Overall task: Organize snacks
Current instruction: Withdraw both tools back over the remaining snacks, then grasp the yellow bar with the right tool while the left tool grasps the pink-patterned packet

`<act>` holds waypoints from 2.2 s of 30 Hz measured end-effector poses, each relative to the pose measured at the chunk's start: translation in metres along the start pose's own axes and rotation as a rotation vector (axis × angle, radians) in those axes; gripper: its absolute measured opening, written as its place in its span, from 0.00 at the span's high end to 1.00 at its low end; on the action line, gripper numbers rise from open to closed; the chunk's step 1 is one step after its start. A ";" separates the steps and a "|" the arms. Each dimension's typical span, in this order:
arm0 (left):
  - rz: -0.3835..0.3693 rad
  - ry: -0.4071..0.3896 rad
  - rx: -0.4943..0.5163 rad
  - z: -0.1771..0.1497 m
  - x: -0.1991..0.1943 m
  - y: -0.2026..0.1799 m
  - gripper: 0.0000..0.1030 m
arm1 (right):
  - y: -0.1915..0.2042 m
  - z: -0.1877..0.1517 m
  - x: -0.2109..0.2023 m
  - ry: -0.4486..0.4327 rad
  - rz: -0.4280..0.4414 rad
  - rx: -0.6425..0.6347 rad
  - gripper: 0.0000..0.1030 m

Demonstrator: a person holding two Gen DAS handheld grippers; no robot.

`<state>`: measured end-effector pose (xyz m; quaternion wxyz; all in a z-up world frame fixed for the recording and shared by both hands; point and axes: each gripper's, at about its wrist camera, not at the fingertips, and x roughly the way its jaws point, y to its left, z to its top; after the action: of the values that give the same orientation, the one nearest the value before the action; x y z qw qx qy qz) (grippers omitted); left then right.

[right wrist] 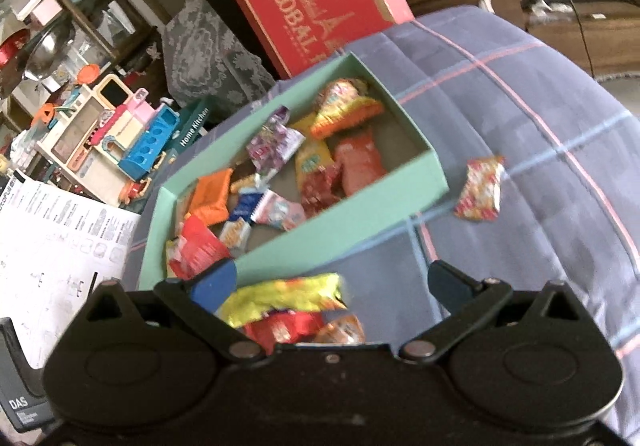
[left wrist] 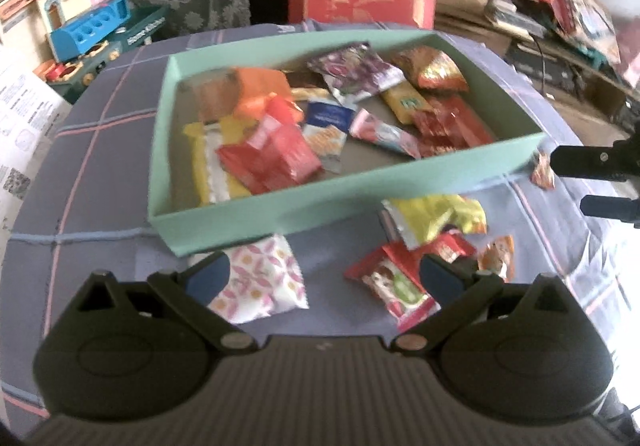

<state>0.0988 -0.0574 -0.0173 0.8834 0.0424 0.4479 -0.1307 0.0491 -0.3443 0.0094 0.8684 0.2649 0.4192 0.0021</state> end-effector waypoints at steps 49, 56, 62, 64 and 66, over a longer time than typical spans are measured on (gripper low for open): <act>0.121 0.054 -0.218 -0.023 0.043 0.078 0.00 | 0.070 -0.036 0.051 0.176 -0.036 -0.305 0.13; 0.144 0.043 -0.244 -0.025 0.041 0.092 0.00 | 0.094 -0.022 0.068 0.154 -0.004 -0.489 0.41; 0.140 0.041 -0.237 -0.027 0.039 0.091 0.04 | 0.073 -0.018 0.095 0.197 -0.005 -0.454 0.56; 0.134 0.028 -0.221 -0.027 0.038 0.089 0.14 | 0.065 -0.018 0.089 0.196 -0.002 -0.417 0.71; 0.125 0.019 -0.186 -0.025 0.038 0.082 0.25 | 0.054 -0.022 0.085 0.203 -0.009 -0.371 0.78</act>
<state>0.1227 0.0189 -0.0662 0.8858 -0.0104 0.4628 -0.0327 0.0999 -0.2692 -0.0385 0.8555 0.0971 0.4982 0.1023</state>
